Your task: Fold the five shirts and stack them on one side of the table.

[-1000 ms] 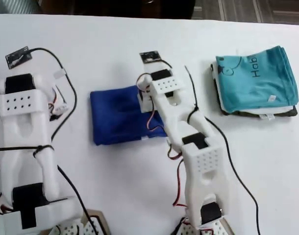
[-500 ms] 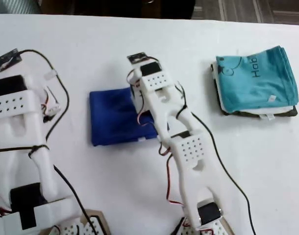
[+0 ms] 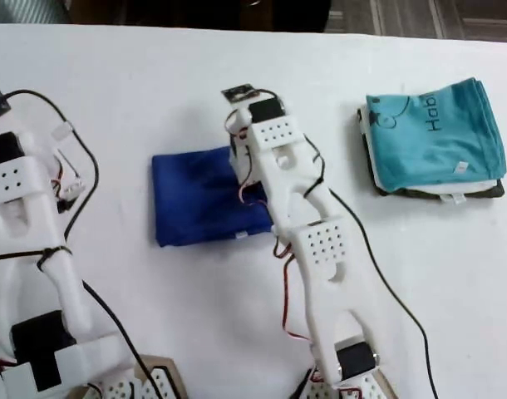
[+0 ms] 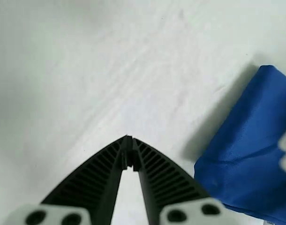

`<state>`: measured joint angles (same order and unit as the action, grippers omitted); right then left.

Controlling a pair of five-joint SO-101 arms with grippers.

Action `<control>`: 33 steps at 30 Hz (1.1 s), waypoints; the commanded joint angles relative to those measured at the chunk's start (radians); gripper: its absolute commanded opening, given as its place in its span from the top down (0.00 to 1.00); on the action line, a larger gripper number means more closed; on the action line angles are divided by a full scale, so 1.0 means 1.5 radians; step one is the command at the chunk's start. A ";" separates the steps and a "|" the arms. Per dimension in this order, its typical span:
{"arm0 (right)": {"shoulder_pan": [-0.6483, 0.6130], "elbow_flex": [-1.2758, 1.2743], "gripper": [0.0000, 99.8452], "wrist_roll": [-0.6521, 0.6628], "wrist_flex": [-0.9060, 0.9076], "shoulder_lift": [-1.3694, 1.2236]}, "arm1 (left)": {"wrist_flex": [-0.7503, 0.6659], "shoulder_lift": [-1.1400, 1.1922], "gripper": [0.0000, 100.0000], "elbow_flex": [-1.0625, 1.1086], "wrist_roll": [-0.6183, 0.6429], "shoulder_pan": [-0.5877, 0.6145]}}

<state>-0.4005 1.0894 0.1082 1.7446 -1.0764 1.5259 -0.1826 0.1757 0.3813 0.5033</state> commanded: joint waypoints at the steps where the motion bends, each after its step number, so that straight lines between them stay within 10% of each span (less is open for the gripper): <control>1: 0.031 0.026 0.98 0.031 0.016 0.109 | -0.001 -0.005 0.97 -0.027 -0.004 0.005; 33: 0.331 0.025 0.98 0.415 0.016 0.471 | -0.044 -0.004 0.97 -0.027 -0.005 0.004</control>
<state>0.0384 1.0879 0.6912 1.7461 -0.4427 1.4707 -0.1826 0.1757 0.3813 0.5002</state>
